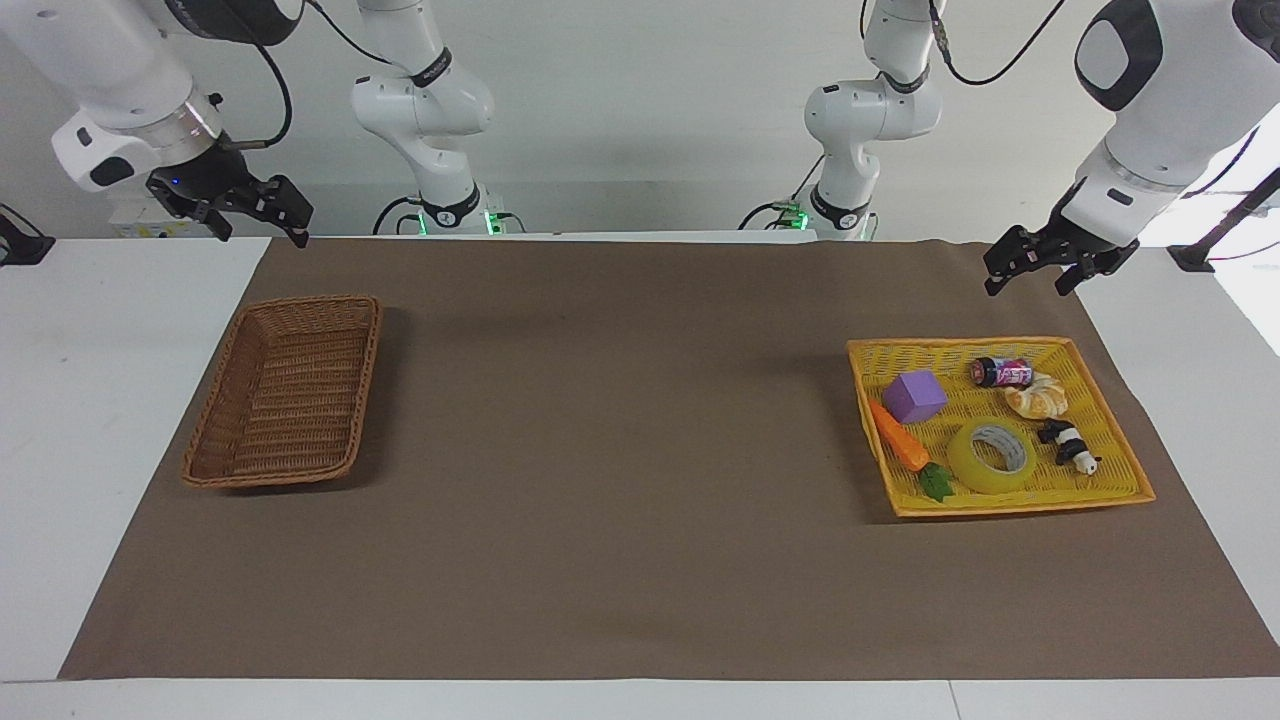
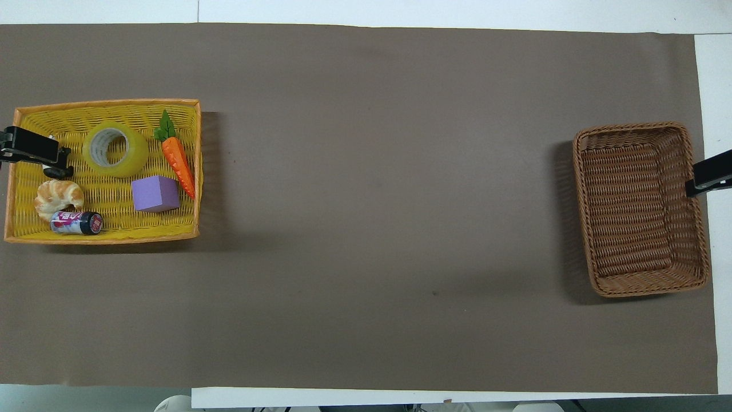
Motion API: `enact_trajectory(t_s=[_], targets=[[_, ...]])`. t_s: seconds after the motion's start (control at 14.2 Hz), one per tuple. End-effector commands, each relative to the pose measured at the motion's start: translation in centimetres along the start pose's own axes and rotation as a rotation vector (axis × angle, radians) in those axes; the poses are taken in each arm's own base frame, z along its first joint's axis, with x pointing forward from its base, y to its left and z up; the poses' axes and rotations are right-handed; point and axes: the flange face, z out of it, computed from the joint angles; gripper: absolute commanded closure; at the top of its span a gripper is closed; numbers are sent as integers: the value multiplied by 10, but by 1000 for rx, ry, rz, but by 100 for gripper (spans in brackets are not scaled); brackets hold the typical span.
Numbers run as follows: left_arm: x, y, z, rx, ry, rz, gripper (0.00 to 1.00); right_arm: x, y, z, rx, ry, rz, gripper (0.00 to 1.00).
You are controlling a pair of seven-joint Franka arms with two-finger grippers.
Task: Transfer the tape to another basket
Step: 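Move the left gripper over the yellow tape roll in the yellow basket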
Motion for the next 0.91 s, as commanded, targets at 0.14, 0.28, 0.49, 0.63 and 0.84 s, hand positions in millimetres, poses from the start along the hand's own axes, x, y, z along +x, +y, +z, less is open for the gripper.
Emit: enact_trajectory(t_s=[0.14, 0.28, 0.49, 0.63, 0.84], targets=[[-10, -1, 3, 10, -19, -16, 0, -7, 1, 0, -7, 6, -23, 0], [-11, -6, 9, 11, -18, -37, 0, -7, 1, 0, -7, 6, -23, 0], [-11, -52, 46, 9, 42, -111, 0, -7, 1, 0, -7, 6, -21, 0], [-11, -93, 90, 12, 76, -159, 0, -7, 1, 0, -7, 6, -23, 0], [31, -90, 155, 18, 124, -89, 0, -7, 1, 0, -7, 6, -21, 0]])
